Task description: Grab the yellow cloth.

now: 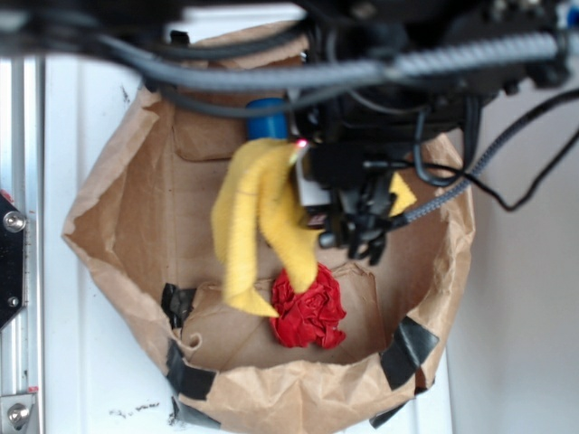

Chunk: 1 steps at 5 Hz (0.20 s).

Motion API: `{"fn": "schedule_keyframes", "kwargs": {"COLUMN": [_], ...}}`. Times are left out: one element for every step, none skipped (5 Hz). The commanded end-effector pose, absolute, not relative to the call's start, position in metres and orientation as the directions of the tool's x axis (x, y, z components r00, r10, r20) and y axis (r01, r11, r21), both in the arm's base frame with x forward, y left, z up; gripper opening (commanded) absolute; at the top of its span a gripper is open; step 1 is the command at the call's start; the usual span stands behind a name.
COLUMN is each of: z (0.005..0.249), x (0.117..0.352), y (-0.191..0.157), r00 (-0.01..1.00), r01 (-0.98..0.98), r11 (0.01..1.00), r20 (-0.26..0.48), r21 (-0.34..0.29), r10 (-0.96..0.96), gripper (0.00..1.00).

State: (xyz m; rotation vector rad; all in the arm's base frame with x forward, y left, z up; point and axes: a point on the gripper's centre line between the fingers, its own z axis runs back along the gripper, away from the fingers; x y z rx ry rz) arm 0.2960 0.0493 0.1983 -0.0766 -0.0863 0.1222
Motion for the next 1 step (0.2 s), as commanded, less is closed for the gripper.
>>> {"fn": "schedule_keyframes", "kwargs": {"z": [0.2424], "x": [0.2707], "y": [0.0602], "r00": [0.957], "r01": [-0.121], "r11": [0.993], "r20": [0.262], "r21": [-0.014], "r10": [0.12], "gripper": [0.0]}}
